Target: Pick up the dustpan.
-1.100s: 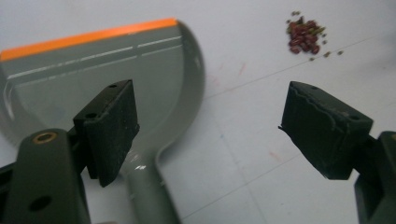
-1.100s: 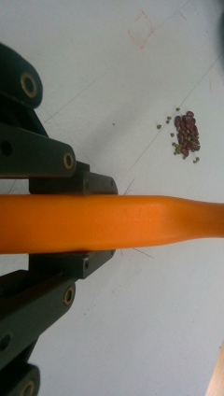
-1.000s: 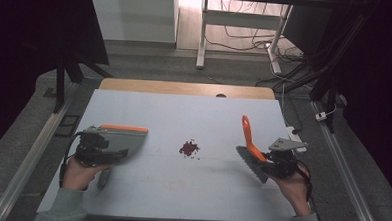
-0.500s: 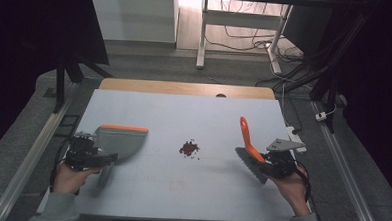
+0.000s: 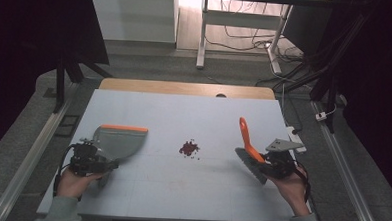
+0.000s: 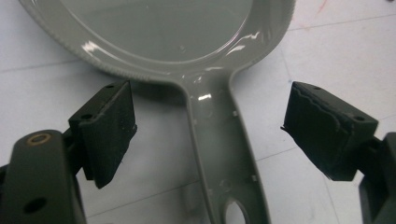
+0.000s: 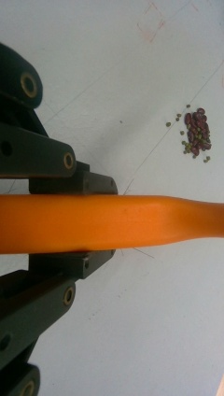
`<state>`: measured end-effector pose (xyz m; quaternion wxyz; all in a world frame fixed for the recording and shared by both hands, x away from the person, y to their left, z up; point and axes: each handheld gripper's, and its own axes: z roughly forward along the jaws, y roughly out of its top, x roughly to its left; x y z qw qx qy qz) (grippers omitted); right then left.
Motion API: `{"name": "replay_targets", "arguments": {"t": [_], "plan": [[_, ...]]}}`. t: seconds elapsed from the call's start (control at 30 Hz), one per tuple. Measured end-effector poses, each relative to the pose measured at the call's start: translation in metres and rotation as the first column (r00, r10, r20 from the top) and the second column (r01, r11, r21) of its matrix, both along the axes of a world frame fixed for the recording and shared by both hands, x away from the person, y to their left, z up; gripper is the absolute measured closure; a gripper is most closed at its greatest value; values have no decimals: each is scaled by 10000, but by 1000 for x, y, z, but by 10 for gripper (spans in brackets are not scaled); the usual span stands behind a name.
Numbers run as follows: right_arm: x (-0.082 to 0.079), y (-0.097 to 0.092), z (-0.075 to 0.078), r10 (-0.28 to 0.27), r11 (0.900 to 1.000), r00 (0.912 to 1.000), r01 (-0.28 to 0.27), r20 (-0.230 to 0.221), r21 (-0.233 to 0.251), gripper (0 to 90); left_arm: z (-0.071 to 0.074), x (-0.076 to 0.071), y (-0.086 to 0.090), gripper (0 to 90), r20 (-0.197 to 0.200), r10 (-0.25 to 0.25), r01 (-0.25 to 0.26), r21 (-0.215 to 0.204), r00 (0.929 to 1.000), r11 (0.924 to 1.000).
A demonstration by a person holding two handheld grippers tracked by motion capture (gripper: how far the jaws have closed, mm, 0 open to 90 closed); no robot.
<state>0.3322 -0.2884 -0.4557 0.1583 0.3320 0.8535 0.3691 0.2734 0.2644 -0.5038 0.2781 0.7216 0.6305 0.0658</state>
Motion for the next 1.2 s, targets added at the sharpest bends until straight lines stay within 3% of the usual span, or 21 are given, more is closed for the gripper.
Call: {"name": "replay_targets", "arguments": {"t": [0.27, 0.6, 1.2], "plan": [[0, 0, -1, 13, 10000, 10000, -14, -19, -82, 704, -10, 4, -4, 172, -324, -77, 73, -121, 9994, 9999], [1, 1, -2, 21, 9999, 10000, -21, 16, -120, 703, -19, 8, -6, 231, -533, -56, 45, -212, 9986, 9998], [0, 0, 0, 0, 10000, 10000, 0, 72, -56, 704, -24, 12, -3, 507, -306, 336, -363, -907, 9990, 9952]]}}
